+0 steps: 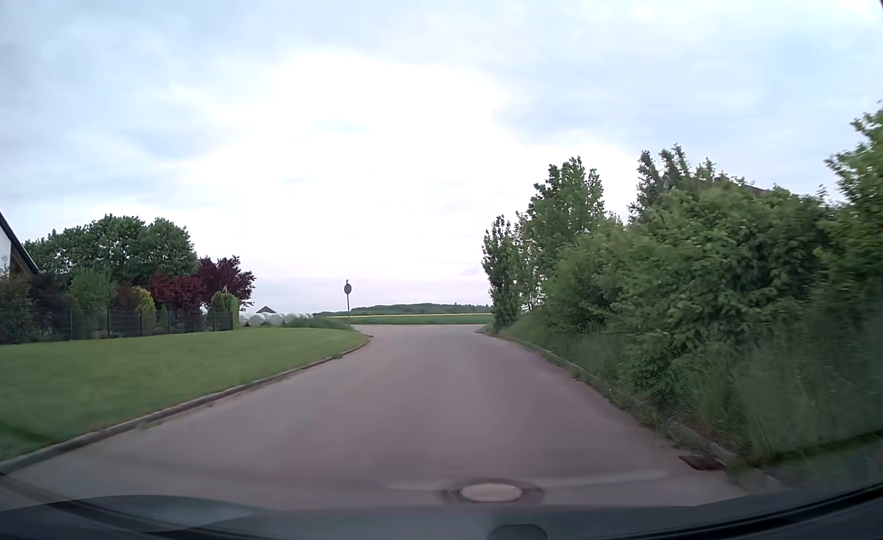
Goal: Follow the waypoints while adhering to traffic rules and regulations
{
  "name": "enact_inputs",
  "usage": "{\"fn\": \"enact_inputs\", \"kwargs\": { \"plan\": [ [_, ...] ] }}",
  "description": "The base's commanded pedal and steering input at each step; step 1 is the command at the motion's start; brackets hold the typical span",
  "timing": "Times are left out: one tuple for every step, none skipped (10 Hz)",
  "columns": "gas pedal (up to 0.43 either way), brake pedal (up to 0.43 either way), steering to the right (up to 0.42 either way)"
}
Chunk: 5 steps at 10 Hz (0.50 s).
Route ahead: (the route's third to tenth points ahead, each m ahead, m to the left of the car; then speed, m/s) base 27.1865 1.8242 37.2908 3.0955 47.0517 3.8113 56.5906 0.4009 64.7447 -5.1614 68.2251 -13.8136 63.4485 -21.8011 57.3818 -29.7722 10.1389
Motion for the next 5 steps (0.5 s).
{"fn": "enact_inputs", "kwargs": {
  "plan": [
    [0.059,0.0,-0.005],
    [0.079,0.0,-0.005],
    [0.087,0.0,-0.005],
    [0.087,0.0,-0.005],
    [0.079,0.0,-0.004]
  ]
}}
